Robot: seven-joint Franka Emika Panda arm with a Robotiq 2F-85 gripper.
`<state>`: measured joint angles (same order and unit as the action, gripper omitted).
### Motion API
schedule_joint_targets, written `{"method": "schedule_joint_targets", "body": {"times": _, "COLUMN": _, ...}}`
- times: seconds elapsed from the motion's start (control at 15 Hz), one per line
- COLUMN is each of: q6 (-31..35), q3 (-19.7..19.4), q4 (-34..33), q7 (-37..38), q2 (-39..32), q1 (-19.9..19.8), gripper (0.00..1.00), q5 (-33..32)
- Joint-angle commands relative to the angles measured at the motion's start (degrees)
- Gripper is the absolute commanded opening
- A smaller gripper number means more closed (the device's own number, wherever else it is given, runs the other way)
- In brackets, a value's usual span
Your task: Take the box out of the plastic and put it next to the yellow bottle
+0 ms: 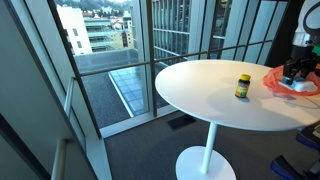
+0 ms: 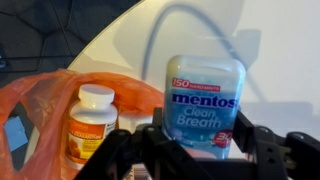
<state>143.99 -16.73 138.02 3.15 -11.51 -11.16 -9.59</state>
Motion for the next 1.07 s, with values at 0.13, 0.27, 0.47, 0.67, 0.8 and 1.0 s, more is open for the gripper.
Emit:
{"method": "schedule_joint_targets", "body": {"times": 0.13, "q6": -2.85, "q3": 2.99, "q4": 1.13, "q7": -0.85, "q2": 4.93, "q1": 1.63, "gripper": 0.41, "q5": -0.57}}
{"method": "schedule_joint_targets", "body": {"times": 0.27, "q6": -4.16, "q3": 4.34, "q4": 0.28, "q7": -1.07, "q2": 5.65, "q1": 2.29, "gripper": 0.41, "q5": 0.02}}
{"method": "schedule_joint_targets", "body": {"times": 0.47, "q6": -7.68, "q3": 5.99, "q4": -1.19, "q7": -2.43, "q2": 6.70, "q1": 2.57, "gripper": 0.41, "q5": 2.02}}
{"method": "schedule_joint_targets", "body": {"times": 0.67, "q6": -6.63, "q3": 6.12, "q4": -0.76, "q7": -1.16, "q2": 5.91, "q1": 2.43, "gripper": 0.66, "q5": 1.54}}
{"method": "schedule_joint_targets", "body": {"times": 0.8, "q6": -7.11, "q3": 6.12, "q4": -0.78, "q7": -1.34, "q2": 6.32, "q1": 2.36, "gripper": 0.66, "q5": 1.69}}
{"method": "schedule_joint_targets", "body": {"times": 1.0, "q6": -7.12, "q3": 6.10, "q4": -0.78, "q7": -1.37, "q2": 6.33, "q1": 2.29, "gripper": 0.41, "q5": 1.70}}
